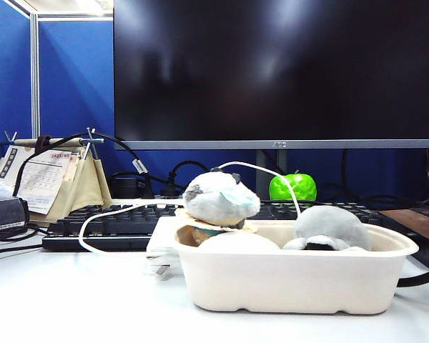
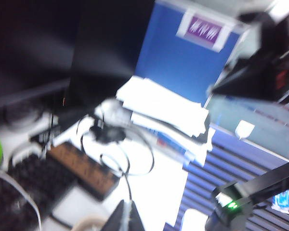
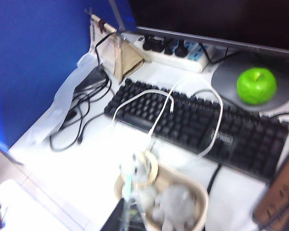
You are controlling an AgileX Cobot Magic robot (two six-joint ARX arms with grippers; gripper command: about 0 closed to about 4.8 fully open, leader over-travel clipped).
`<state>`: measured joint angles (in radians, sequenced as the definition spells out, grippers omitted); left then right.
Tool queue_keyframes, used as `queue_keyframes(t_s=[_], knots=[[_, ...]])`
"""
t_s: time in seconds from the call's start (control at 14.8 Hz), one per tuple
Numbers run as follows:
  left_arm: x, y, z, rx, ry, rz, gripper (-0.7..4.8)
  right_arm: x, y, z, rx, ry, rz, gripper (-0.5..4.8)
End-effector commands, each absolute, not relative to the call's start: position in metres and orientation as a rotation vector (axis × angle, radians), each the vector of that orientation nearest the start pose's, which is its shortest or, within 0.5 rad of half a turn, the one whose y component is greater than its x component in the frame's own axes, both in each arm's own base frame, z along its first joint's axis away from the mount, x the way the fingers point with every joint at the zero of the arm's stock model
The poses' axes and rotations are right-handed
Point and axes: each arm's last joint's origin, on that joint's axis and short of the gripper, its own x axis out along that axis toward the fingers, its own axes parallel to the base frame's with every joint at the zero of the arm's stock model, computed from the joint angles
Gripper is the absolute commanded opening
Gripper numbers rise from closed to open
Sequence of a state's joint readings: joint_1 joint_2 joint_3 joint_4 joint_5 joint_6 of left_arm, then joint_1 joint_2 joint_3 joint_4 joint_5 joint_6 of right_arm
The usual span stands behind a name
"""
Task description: Identity fluffy octopus among items on the table, put them into the paper lunch box.
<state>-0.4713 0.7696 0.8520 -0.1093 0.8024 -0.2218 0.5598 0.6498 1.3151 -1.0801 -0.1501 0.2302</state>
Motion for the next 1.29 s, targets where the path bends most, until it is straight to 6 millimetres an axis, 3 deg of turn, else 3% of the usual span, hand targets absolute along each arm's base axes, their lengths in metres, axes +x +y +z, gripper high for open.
queue_keyframes(t_s=[0.07, 0.47, 0.68, 0.88, 1.02, 1.29], knots=[[0.098, -0.072, 0.382, -0.175, 0.028, -1.225, -0.03, 0.02, 0.017, 0.416, 0.142, 0.431, 0.654, -0.05], [0.026, -0.03, 0.391, -0.14, -0.226, -1.037, -0.03, -0.014, -0.005, 0.38, 0.155, 0.254, 0.638, -0.05], [0.011, -0.022, 0.385, -0.14, -0.226, -1.038, -0.03, -0.029, -0.013, 0.381, 0.188, 0.111, 0.633, -0.05], [0.011, -0.022, 0.381, -0.115, -0.198, -0.994, -0.03, -0.036, -0.012, 0.378, 0.054, 0.051, 0.527, -0.05], [0.019, -0.022, 0.374, 0.008, -0.236, -0.851, -0.04, -0.029, -0.007, 0.371, -0.166, 0.025, 0.381, -0.05], [0.051, -0.027, 0.337, 0.143, -0.129, -0.495, -0.04, 0.023, 0.007, 0.334, -0.217, 0.026, 0.281, -0.05]])
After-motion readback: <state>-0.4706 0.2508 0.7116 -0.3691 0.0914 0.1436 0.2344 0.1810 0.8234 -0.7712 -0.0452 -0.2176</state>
